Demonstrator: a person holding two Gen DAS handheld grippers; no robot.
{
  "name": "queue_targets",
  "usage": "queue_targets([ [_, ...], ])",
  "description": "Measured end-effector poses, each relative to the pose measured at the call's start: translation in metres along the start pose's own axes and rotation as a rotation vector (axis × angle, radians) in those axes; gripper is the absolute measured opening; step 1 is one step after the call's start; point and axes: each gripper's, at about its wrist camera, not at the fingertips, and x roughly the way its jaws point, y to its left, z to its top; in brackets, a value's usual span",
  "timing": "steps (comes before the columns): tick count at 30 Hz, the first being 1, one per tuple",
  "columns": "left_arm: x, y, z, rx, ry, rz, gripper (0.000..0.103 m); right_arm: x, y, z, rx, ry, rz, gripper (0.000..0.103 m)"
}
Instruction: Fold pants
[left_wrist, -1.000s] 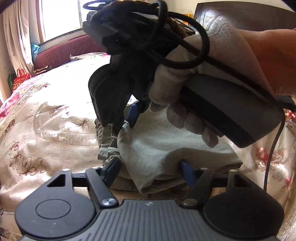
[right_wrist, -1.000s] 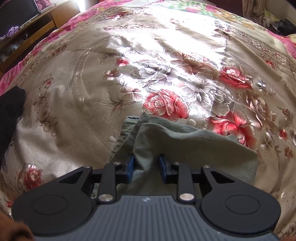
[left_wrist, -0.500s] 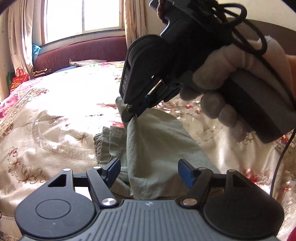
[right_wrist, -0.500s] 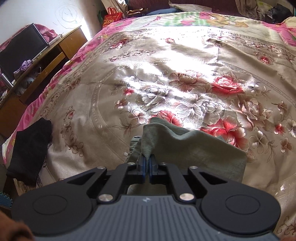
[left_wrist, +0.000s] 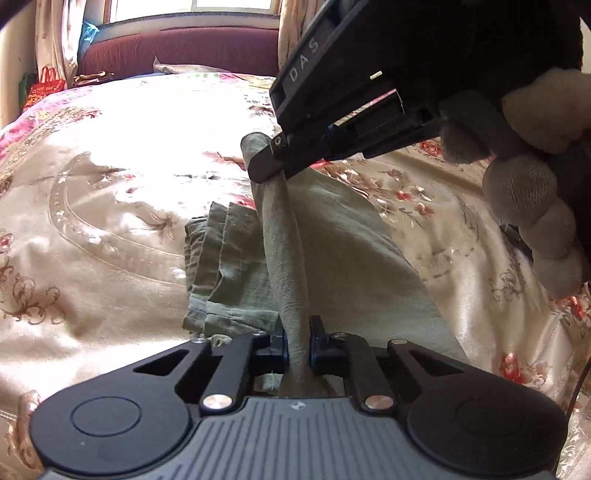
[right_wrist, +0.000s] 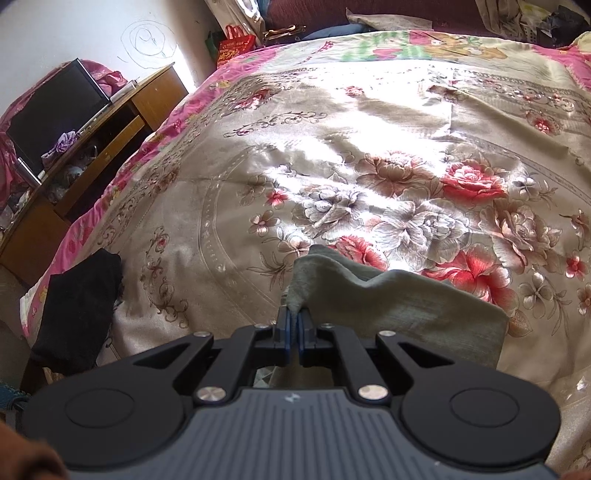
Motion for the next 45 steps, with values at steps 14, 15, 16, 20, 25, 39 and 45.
queue_targets([
  [14, 0.0, 0.08, 0.014, -0.104, 0.001, -0.026, 0.024, 0.067, 0.002, 0.016, 0.116, -0.005, 0.081, 0.004],
  [15, 0.002, 0.084, 0.017, -0.096, 0.0, -0.039, 0.024, 0.068, -0.001, 0.017, 0.132, -0.009, 0.083, 0.004],
  [16, 0.002, 0.087, 0.02, -0.079, 0.0, -0.046, 0.024, 0.068, -0.003, 0.018, 0.143, -0.013, 0.079, 0.004],
  [20, 0.007, 0.097, 0.032, -0.001, -0.006, -0.018, 0.024, 0.074, -0.013, 0.022, 0.216, -0.032, 0.097, 0.004],
  [25, 0.025, 0.12, 0.028, -0.054, 0.04, 0.034, 0.024, 0.101, -0.01, 0.026, 0.256, -0.028, 0.104, 0.006],
  [39, 0.03, 0.165, 0.048, -0.111, 0.006, 0.168, 0.041, 0.129, -0.026, 0.033, 0.371, -0.06, 0.169, 0.018],
  [45, 0.032, 0.182, 0.041, -0.059, 0.055, 0.382, 0.059, 0.068, -0.026, 0.019, 0.207, -0.167, 0.148, 0.041],
])
